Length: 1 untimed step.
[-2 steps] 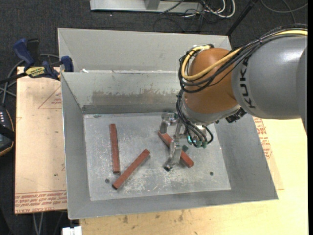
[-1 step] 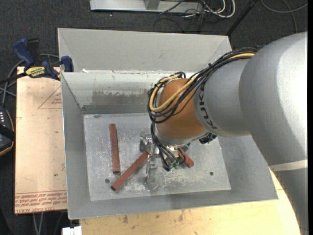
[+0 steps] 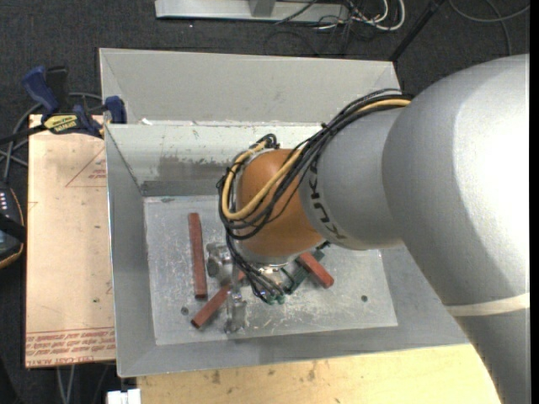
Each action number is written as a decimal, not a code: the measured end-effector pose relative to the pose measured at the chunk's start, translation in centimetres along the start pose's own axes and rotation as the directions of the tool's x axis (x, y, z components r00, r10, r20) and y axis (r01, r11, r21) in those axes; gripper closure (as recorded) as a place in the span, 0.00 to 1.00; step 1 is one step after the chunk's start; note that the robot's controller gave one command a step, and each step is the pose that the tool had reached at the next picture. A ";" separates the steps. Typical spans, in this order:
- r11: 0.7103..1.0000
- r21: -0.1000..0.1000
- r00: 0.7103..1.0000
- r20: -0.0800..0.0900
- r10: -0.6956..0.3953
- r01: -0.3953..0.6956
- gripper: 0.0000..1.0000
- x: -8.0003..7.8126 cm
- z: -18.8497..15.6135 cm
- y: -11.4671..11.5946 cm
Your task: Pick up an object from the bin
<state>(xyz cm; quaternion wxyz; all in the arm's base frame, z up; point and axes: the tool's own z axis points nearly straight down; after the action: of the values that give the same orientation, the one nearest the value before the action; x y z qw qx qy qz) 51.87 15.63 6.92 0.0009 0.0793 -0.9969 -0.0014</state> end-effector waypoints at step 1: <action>1.000 0.002 1.000 -0.002 0.002 -0.002 1.00 0.0 -0.1 -0.2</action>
Offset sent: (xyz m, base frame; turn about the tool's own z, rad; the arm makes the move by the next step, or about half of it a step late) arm 0.0000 0.0000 0.0000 0.0000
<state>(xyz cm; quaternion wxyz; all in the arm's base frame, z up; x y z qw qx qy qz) 51.92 15.39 6.99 0.0016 0.0784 -0.9969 -0.0002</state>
